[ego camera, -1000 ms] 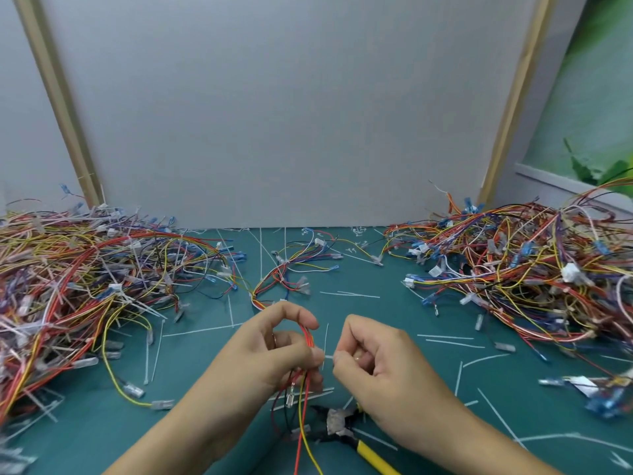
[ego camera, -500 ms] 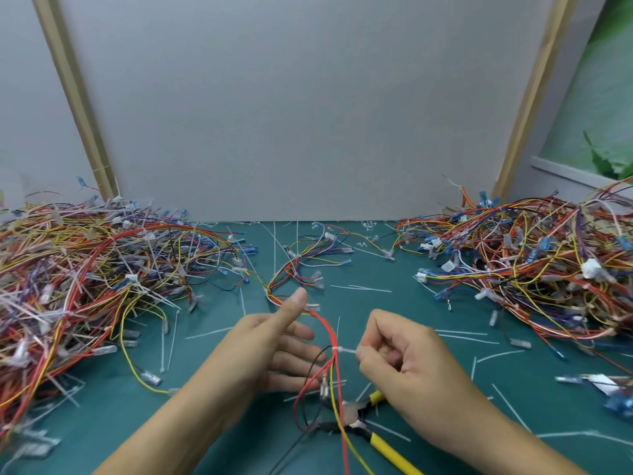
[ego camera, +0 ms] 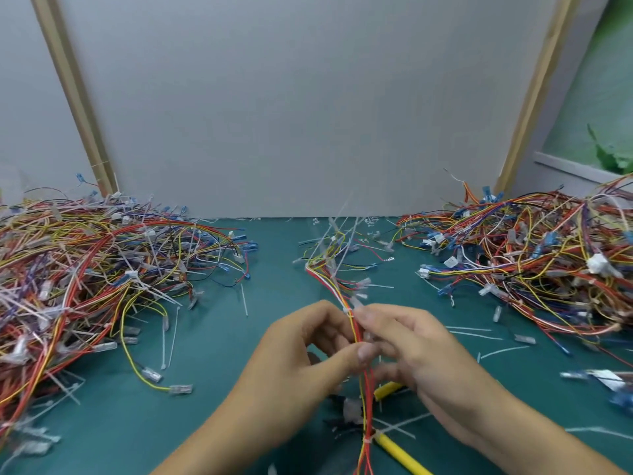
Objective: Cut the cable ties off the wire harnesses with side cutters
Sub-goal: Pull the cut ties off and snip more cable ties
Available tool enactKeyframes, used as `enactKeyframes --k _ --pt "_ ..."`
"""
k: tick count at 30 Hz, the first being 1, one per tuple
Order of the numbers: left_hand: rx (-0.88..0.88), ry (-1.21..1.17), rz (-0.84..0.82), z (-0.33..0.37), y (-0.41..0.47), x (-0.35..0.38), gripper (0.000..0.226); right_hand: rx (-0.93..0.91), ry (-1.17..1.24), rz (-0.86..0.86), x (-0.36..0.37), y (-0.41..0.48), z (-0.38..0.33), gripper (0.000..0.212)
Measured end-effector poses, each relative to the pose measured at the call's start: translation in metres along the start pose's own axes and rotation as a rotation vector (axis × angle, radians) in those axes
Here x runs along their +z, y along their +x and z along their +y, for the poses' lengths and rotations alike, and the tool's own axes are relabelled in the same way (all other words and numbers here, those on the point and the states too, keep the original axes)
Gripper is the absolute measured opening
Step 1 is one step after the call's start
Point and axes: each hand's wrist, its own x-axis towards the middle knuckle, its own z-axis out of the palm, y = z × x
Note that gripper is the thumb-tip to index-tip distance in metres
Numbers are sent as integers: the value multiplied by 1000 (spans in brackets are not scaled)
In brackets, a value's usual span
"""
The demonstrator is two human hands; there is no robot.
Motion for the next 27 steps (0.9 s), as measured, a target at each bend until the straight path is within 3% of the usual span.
enactKeyframes --k 4,8,13,18,22,27 --pt "90 182 12 4 -2 -2 37 46 87 64 0 0 2 14" --pt "84 158 155 7 -1 -9 53 92 64 56 0 -2 -1 33" --pt "157 187 103 6 -2 -9 34 105 4 69 5 -5 2 9" --pt "254 321 95 5 -4 -9 41 100 -10 88 9 -5 4 9" --pt "270 381 112 3 -4 -7 43 226 117 57 5 -3 4 20" --pt "310 399 70 1 -6 -5 47 346 262 -50 2 0 4 9"
